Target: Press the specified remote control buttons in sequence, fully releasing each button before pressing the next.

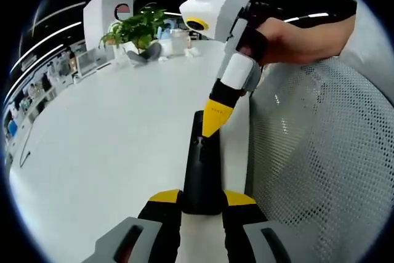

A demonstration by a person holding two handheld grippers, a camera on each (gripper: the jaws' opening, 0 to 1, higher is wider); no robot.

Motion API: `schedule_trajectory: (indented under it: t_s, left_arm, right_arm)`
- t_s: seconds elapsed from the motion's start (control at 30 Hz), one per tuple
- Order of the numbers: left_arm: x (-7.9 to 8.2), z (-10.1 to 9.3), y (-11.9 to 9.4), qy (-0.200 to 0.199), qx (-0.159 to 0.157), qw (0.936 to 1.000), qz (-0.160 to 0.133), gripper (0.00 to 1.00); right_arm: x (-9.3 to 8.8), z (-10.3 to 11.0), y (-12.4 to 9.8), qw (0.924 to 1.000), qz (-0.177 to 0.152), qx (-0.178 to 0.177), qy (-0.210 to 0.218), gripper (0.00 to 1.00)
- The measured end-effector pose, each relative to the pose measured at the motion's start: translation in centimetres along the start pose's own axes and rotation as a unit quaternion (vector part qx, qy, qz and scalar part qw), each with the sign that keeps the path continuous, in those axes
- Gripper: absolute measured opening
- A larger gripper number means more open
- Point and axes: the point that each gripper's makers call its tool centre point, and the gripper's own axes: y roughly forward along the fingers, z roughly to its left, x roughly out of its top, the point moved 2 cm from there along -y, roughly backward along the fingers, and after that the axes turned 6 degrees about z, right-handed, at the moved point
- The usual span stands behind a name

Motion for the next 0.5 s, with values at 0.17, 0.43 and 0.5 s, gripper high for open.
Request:
schedule_trajectory:
  t_s: [0.17, 0.43, 0.5]
  left_arm:
    - [0.00, 0.03, 0.03, 0.001, 0.000, 1.0000, 0.000, 0.25]
    - [-0.01, 0.05, 0.05, 0.001, 0.001, 1.0000, 0.000, 0.25]
    - [0.00, 0.05, 0.05, 0.001, 0.001, 1.0000, 0.000, 0.25]
  right_arm:
    - [0.01, -0.27, -0.11, 0.9994, -0.003, 0.021, 0.026, 0.00]
    - [-0.13, -0.19, -0.31, 0.9991, 0.006, 0.024, 0.034, 0.00]
    - [-0.35, -0.48, -0.53, 0.9988, 0.015, 0.016, 0.045, 0.00]
